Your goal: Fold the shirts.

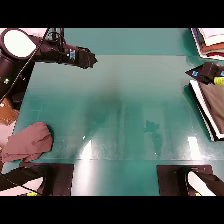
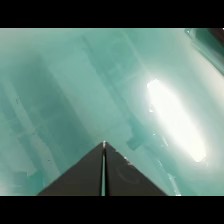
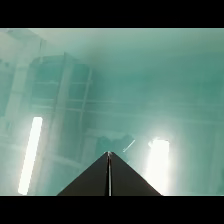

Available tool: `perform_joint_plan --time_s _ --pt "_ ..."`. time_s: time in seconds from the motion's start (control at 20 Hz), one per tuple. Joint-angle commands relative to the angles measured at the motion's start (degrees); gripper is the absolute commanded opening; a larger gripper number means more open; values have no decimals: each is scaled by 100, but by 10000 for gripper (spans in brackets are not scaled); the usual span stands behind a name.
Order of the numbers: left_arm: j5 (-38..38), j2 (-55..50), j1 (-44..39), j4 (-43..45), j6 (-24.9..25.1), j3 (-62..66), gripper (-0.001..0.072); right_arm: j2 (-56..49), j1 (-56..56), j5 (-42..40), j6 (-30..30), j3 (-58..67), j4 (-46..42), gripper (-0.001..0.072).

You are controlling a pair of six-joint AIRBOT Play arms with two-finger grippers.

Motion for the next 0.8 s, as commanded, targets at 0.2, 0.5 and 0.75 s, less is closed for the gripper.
perform_joint_plan --time_s 0.2,0.5,0.75 --pt "0 0 0 2 0 0 27 4 9 11 2 -2 4 16" --pt "0 0 0 2 0 0 28 4 9 76 2 -2 2 16" --pt "70 83 107 -118 -44 22 27 4 9 155 2 -2 7 16"
